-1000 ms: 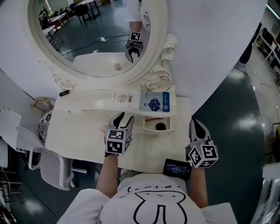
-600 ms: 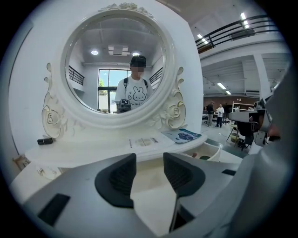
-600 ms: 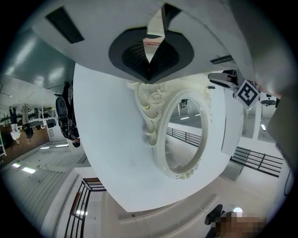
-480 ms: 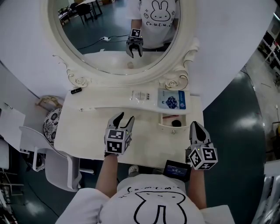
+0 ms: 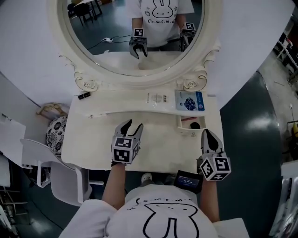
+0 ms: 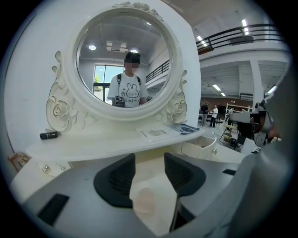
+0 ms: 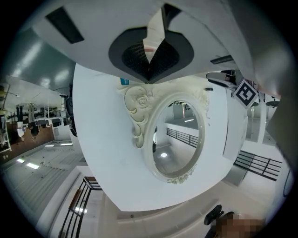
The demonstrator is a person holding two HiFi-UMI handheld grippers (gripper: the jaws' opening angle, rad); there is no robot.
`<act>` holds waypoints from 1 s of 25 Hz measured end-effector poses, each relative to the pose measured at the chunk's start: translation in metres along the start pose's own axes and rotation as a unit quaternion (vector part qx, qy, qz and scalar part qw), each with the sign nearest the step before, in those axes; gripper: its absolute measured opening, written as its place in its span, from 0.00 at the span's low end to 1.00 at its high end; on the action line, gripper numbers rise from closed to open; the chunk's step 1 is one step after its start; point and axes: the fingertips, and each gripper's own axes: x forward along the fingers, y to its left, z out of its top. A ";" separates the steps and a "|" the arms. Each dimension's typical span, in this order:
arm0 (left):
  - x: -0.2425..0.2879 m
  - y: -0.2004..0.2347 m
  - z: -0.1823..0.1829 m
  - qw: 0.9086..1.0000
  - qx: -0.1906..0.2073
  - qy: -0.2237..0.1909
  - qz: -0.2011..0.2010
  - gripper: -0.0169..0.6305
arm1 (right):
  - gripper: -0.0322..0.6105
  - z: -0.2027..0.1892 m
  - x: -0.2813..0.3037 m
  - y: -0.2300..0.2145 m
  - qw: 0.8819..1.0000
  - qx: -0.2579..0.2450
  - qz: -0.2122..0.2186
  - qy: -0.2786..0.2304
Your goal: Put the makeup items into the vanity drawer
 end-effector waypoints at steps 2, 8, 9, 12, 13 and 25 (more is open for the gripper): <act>0.001 0.001 -0.010 1.000 -0.002 0.011 -0.007 0.38 | 0.07 -0.006 -0.002 0.002 1.000 0.001 -0.005 0.006; 0.009 0.001 -0.051 0.998 -0.010 0.053 -0.023 0.38 | 0.07 -0.035 -0.004 0.006 0.999 0.015 -0.018 0.034; 0.012 0.002 -0.057 0.998 -0.008 0.061 -0.025 0.38 | 0.07 -0.040 -0.004 0.006 0.999 0.018 -0.019 0.039; 0.018 0.004 -0.076 0.996 -0.002 0.087 -0.027 0.38 | 0.07 -0.059 -0.007 0.007 0.998 0.027 -0.025 0.058; 0.020 0.005 -0.082 0.995 0.001 0.096 -0.027 0.38 | 0.07 -0.064 -0.007 0.006 0.997 0.028 -0.028 0.064; 0.027 0.005 -0.109 0.989 0.013 0.140 -0.051 0.34 | 0.07 -0.082 0.000 0.012 0.996 0.033 -0.031 0.081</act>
